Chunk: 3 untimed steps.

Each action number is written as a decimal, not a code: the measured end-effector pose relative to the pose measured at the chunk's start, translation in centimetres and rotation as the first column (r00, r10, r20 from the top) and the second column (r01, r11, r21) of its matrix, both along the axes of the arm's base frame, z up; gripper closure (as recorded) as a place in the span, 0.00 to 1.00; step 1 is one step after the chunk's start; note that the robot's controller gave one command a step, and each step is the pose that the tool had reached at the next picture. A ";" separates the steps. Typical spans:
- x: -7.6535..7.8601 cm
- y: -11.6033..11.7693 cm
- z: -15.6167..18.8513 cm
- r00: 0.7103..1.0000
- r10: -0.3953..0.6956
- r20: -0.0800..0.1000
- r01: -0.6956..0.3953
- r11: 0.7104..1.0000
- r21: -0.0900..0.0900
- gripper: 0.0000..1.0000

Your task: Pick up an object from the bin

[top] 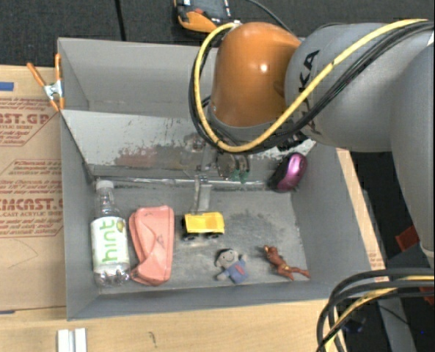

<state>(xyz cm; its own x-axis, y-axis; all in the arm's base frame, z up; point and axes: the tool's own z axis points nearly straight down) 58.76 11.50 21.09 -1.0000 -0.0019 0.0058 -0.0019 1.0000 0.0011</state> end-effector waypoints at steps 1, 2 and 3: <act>0.1 -0.1 0.5 1.000 -0.001 0.008 0.001 1.000 0.001 0.00; -4.1 0.5 -4.7 0.999 0.032 0.012 -0.032 0.999 0.001 0.00; -4.5 -1.2 -7.6 0.997 0.076 0.002 -0.076 0.997 0.000 0.00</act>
Offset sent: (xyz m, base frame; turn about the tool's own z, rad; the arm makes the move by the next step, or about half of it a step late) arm -0.0732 0.0101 -0.0874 -0.0569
